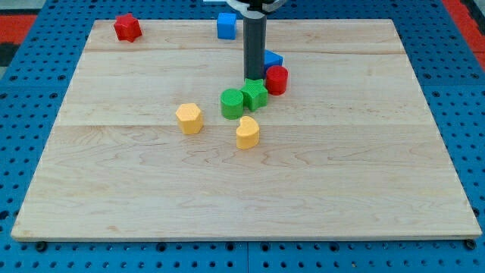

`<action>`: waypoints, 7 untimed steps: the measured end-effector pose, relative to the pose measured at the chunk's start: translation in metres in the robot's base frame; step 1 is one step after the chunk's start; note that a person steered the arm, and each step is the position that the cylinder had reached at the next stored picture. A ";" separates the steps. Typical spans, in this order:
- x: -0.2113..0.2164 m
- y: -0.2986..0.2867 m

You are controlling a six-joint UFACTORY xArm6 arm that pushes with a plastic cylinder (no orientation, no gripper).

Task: Move the green star to the left of the red circle

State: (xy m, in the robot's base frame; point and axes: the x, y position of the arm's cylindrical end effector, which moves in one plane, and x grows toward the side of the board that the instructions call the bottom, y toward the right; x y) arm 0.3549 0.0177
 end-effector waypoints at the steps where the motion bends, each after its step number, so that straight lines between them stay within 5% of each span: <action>1: 0.023 0.038; 4: 0.078 0.046; 6: 0.060 -0.031; 7: 0.049 -0.017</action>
State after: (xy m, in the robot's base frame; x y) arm 0.4036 0.0011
